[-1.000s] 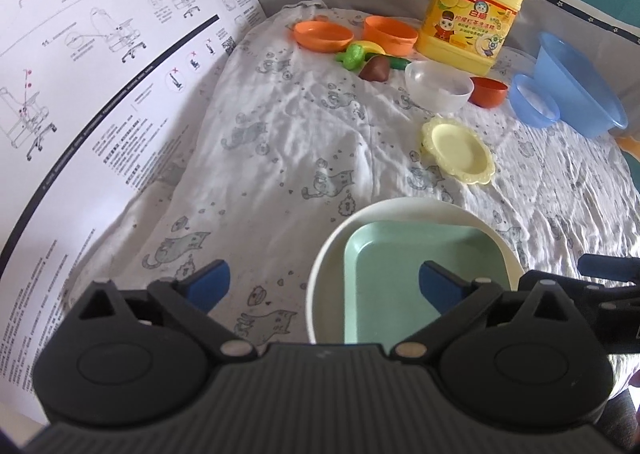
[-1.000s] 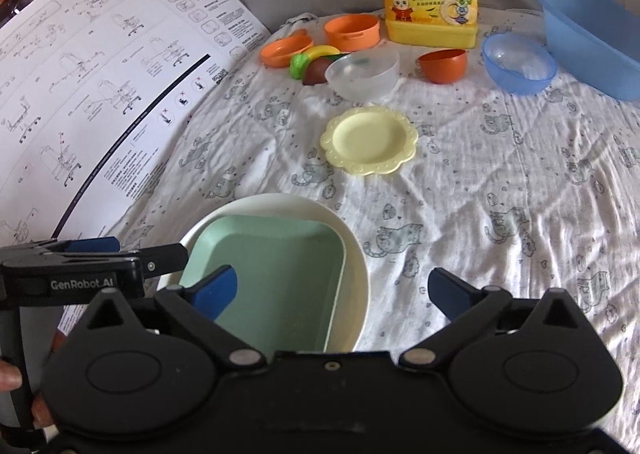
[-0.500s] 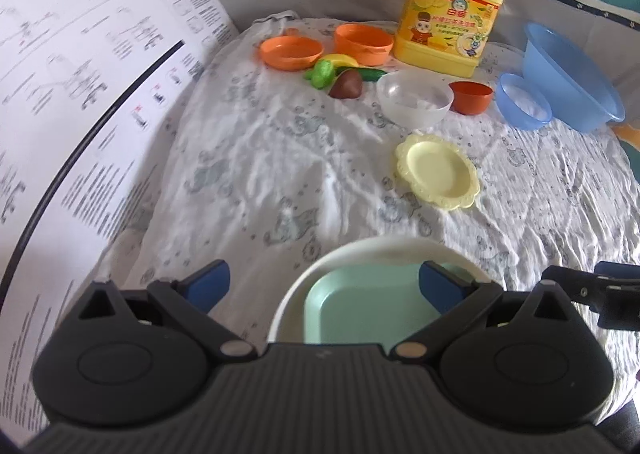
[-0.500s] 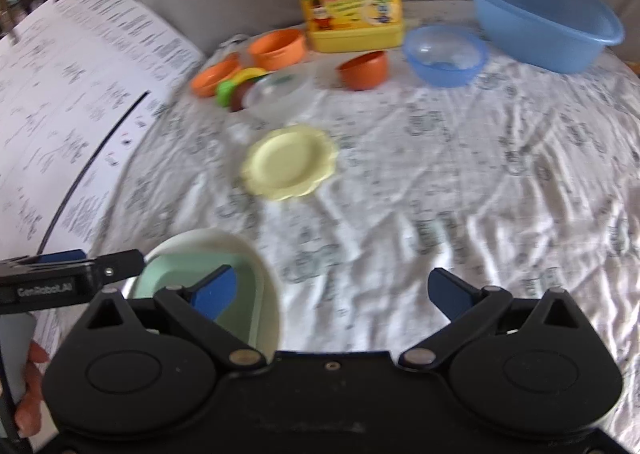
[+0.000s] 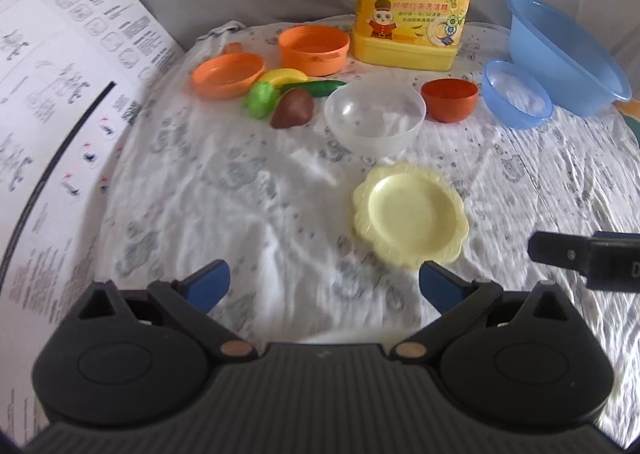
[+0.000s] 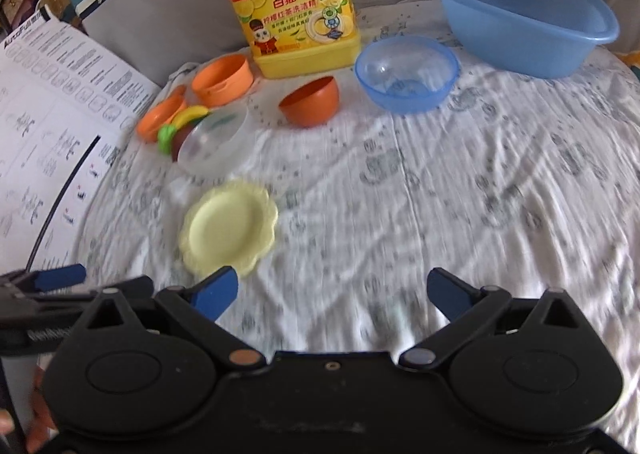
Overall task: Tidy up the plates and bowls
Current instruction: 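Close both grippers on the yellow flower-shaped plate rim and lift it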
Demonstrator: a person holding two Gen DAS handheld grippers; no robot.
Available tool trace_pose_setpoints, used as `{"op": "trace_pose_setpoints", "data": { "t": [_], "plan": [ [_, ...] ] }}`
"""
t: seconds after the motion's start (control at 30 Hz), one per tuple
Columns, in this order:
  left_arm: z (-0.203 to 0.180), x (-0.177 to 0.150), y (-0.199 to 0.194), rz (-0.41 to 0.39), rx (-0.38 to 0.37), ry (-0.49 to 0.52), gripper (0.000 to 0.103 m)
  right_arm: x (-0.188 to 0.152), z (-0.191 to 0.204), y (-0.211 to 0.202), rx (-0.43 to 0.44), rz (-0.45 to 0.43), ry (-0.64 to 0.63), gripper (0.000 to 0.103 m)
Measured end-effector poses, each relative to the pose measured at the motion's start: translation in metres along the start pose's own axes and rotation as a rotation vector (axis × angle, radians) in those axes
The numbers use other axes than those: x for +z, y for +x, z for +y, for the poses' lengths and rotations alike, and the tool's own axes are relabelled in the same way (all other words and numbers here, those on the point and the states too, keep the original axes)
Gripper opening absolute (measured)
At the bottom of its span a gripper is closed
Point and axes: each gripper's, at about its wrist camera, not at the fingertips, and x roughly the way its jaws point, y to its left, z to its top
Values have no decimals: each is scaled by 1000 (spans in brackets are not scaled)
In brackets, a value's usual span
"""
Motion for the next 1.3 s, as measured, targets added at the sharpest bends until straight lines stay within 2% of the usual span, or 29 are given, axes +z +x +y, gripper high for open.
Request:
{"op": "trace_pose_setpoints", "data": {
  "t": [0.17,0.3,0.37,0.43,0.53,0.57,0.63,0.7,0.77,0.83,1.17,1.23,1.3],
  "plan": [
    [-6,15,23,8,-24,-6,103,19,5,17,63,6,13,79],
    [-11,22,35,14,-36,-4,101,29,11,35,96,26,7,62],
    [-12,24,41,20,-49,-11,94,32,14,45,107,46,5,57],
    [-12,26,46,27,-63,-22,91,34,15,55,120,67,5,48],
    [-14,27,53,46,-89,-21,78,35,18,67,134,93,2,39],
    [-15,27,56,53,-101,-20,72,34,20,69,132,89,-6,39],
    [-16,26,59,64,-118,-22,63,33,25,70,129,81,-32,30],
    [-17,25,60,50,-116,-17,59,32,28,71,125,73,-45,26],
    [-18,24,59,43,-125,-7,51,30,30,72,126,66,-49,24],
    [-19,23,58,38,-129,6,47,28,33,73,131,63,-60,22],
    [-20,20,57,26,-124,20,47,22,48,77,98,28,-95,22],
    [-22,19,55,32,-129,22,42,21,50,75,105,42,-83,22],
    [-24,17,52,35,-117,32,42,18,51,72,101,47,-84,22]
  ]
}}
